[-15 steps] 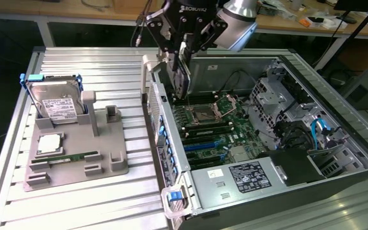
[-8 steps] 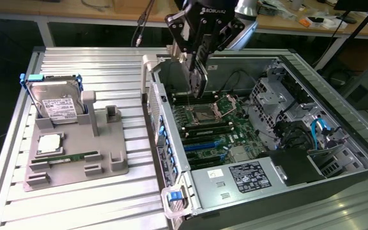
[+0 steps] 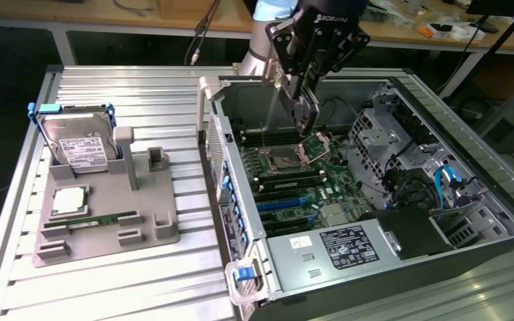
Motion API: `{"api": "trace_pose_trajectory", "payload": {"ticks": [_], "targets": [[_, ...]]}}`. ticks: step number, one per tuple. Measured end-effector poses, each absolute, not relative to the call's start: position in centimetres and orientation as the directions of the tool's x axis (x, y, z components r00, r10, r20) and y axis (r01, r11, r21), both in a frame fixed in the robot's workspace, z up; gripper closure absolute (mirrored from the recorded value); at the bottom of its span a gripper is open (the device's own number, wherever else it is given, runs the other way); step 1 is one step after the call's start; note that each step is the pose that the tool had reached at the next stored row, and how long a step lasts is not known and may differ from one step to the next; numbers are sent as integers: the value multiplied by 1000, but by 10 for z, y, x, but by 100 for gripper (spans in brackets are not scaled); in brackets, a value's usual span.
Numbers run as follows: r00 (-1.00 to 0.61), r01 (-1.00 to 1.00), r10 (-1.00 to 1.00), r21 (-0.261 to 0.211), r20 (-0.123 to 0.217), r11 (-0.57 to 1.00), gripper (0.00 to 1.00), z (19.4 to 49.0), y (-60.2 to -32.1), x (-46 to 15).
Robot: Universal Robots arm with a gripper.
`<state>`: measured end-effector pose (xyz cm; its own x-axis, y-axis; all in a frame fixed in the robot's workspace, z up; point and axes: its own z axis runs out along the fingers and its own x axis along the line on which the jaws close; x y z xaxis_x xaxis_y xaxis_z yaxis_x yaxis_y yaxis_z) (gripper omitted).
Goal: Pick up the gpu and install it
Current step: 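Pick up the gpu and move the gpu toward the slot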
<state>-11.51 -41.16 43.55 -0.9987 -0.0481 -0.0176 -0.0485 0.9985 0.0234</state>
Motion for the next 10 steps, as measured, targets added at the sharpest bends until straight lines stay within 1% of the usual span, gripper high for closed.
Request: {"api": "trace_pose_trajectory", "payload": {"ticks": [10], "targets": [[-999,-49,-48,23,-22,999,73,434,-412,-72]]}}
